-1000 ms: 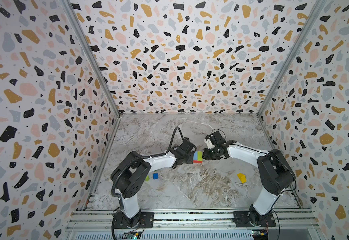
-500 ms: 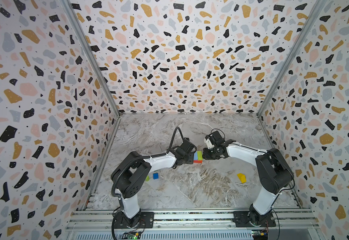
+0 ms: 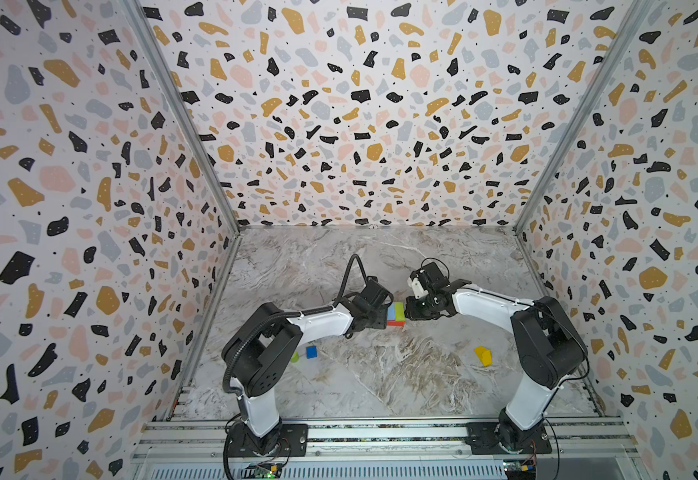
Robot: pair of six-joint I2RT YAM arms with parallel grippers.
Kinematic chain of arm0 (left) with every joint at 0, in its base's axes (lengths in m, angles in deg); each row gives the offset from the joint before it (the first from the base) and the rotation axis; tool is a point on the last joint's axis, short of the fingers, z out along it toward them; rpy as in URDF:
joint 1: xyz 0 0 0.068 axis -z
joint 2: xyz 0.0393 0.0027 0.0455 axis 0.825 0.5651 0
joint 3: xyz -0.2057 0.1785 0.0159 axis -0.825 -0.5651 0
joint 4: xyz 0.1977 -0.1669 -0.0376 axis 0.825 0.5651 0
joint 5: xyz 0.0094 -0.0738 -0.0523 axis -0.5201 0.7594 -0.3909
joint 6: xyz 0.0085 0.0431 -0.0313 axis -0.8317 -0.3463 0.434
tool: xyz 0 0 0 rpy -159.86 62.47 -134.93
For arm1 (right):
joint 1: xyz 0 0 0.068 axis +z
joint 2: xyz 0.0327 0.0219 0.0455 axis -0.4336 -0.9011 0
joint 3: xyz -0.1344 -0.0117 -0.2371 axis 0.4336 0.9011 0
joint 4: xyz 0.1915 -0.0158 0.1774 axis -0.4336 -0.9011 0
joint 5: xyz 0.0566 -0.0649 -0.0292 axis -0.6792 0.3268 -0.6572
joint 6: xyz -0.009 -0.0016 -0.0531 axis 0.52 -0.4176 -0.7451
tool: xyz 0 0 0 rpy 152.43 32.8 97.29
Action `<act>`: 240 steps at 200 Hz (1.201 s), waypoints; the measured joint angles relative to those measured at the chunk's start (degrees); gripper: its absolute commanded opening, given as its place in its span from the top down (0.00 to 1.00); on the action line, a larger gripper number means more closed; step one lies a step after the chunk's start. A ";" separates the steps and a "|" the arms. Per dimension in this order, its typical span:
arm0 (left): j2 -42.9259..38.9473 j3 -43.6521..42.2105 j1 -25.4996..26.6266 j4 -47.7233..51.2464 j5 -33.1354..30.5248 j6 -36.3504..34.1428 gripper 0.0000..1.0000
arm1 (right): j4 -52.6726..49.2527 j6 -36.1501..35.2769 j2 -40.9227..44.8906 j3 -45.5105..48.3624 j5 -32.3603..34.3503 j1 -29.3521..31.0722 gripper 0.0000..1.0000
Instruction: Build the wood block tower
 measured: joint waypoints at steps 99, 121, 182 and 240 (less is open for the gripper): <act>-0.04 0.42 -0.04 0.72 -0.98 -0.24 0.28 | -0.15 -0.04 0.00 0.00 0.11 0.04 0.78; -0.76 0.42 -0.42 1.55 -1.38 -0.42 0.21 | -0.63 -0.20 0.13 0.00 0.42 -0.55 0.77; -8.90 0.42 -2.19 4.57 -3.54 -1.33 0.04 | -3.50 -2.10 7.43 0.00 1.68 -4.00 0.66; -20.31 -3.08 -4.17 8.83 -7.13 -2.14 0.00 | -3.54 -5.27 17.62 1.84 1.86 -5.07 0.51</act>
